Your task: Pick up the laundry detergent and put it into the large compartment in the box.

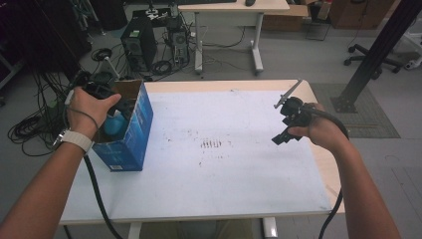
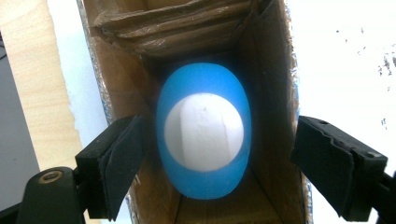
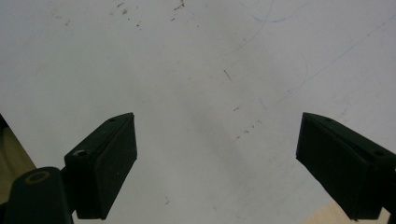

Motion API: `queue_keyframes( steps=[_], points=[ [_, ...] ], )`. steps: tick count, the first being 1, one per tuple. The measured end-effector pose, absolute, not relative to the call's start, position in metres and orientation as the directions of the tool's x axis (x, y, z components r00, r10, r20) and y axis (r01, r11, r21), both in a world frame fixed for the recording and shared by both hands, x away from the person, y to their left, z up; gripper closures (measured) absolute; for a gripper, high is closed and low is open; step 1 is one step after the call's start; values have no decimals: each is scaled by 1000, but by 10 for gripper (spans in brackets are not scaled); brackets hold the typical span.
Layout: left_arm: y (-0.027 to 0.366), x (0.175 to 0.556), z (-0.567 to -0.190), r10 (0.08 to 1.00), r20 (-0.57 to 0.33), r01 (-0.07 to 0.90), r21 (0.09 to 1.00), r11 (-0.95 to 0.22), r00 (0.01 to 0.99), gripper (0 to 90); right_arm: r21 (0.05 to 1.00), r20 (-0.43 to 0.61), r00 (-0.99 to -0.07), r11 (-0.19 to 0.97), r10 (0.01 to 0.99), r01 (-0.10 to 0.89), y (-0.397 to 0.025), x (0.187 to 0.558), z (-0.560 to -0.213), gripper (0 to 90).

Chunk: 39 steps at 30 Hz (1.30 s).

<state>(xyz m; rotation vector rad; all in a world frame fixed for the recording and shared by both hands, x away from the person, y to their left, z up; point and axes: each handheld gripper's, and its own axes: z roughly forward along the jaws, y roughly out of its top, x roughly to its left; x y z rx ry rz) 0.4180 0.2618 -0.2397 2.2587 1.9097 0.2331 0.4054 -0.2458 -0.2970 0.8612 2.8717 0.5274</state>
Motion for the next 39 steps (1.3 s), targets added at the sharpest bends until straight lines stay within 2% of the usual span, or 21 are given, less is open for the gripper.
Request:
queue_keyframes(
  steps=[13, 25, 39],
  points=[
    [261, 412, -225, 986, -5, 957, 242, -160, 166, 166, 355, 2, -837, 782, 547, 512, -245, 404, -295, 125],
    [254, 406, -213, 984, 20, 952, 250, -179, 179, 167, 359, 1, -836, 780, 548, 512, -244, 402, -294, 125],
    [236, 399, -194, 970, 26, 931, 275, -241, 244, 140, 361, 0, -837, 781, 547, 511, -245, 400, -292, 126]
  ],
)
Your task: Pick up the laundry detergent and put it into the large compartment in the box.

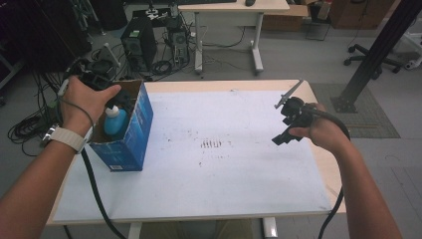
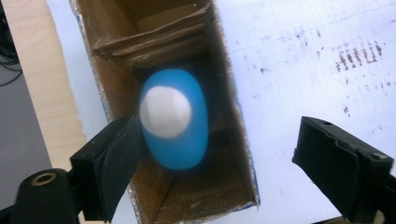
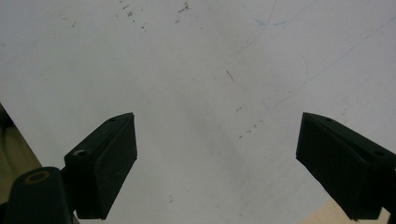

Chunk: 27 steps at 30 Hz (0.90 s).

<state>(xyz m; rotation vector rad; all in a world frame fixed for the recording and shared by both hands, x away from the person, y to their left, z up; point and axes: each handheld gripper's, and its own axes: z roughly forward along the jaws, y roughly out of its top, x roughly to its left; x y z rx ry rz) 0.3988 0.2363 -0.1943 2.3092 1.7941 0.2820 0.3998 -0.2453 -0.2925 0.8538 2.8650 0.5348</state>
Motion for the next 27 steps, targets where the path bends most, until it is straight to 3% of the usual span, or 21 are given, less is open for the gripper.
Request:
queue_keyframes(
  steps=[9, 27],
  points=[
    [227, 393, -185, 960, -23, 918, 301, -258, 278, 136, 360, 0, -837, 781, 547, 510, -245, 400, -292, 125],
    [203, 376, -174, 941, 19, 893, 310, -326, 337, 132, 361, -2, -839, 783, 544, 507, -242, 399, -291, 125]
  ],
)
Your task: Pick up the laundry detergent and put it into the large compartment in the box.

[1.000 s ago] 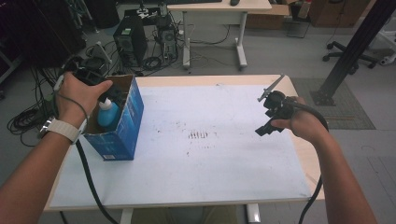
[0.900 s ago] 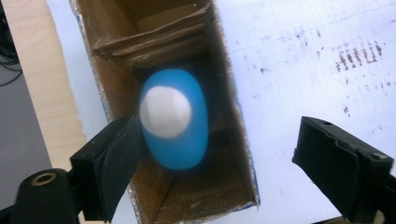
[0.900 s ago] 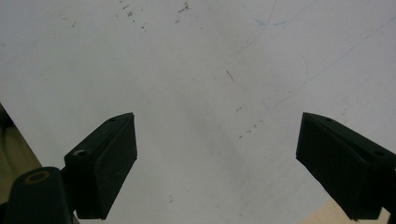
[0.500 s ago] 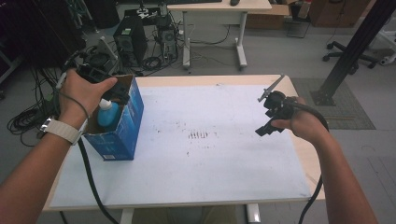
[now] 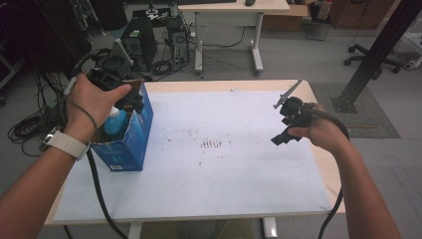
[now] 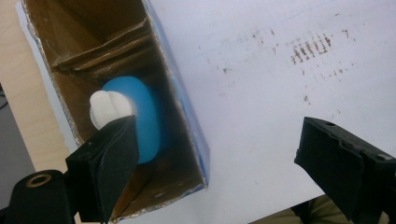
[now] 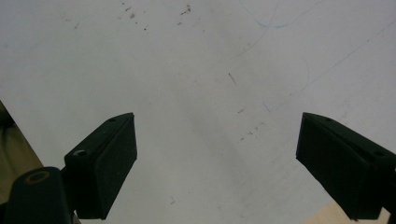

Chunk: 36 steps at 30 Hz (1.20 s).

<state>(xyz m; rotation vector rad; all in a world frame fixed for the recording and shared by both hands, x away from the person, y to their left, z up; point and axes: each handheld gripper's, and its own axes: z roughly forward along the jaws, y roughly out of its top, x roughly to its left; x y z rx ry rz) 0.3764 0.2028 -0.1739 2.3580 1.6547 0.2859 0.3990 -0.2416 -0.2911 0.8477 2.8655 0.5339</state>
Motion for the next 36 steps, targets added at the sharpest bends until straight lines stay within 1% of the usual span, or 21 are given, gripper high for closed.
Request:
queue_keyframes(
  steps=[8, 15, 26, 36],
  points=[
    [194, 370, -169, 924, 27, 873, 319, -369, 381, 131, 359, -4, -839, 784, 545, 507, -240, 399, -289, 125],
    [184, 365, -168, 889, 37, 840, 311, -444, 456, 132, 360, -4, -839, 784, 544, 507, -239, 398, -289, 125],
    [165, 356, -170, 836, 62, 792, 288, -538, 545, 132, 362, -6, -840, 784, 542, 504, -239, 397, -287, 125],
    [156, 352, -173, 776, 46, 736, 286, -613, 629, 126, 363, -5, -840, 783, 543, 505, -239, 398, -289, 125]
  ],
)
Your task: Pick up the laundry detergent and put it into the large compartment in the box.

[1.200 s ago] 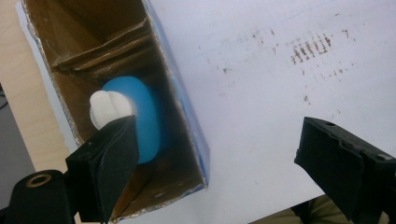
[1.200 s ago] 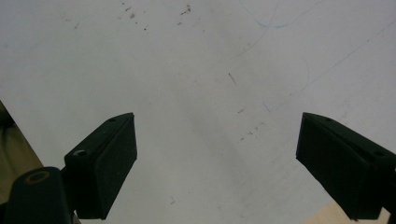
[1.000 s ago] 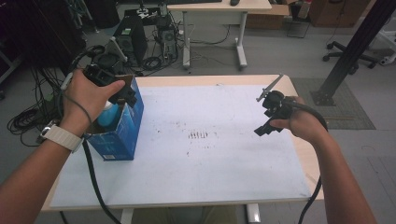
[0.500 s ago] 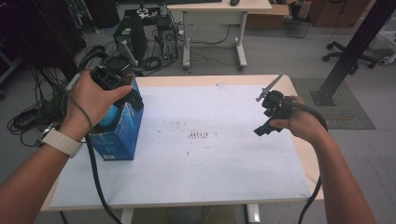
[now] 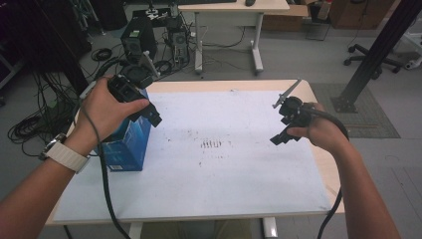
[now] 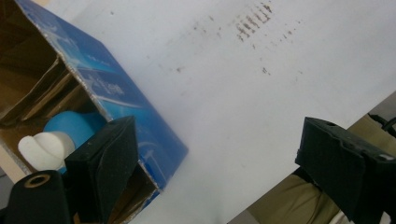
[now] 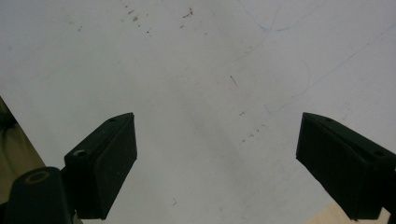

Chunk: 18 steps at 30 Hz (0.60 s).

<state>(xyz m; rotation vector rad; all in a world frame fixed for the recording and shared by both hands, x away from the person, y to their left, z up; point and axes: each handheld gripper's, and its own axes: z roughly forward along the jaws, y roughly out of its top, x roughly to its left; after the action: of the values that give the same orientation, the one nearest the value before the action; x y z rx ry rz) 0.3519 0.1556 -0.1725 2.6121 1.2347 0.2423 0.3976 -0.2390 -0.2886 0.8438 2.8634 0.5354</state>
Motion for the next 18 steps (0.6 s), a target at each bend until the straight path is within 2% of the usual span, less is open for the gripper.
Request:
queue_keyframes(
  steps=[9, 18],
  points=[
    [146, 348, -177, 705, 34, 667, 292, -685, 708, 125, 362, -1, -840, 783, 542, 505, -239, 398, -289, 125],
    [141, 346, -181, 663, 21, 635, 270, -724, 748, 129, 359, -2, -837, 781, 547, 510, -240, 399, -289, 125]
  ],
)
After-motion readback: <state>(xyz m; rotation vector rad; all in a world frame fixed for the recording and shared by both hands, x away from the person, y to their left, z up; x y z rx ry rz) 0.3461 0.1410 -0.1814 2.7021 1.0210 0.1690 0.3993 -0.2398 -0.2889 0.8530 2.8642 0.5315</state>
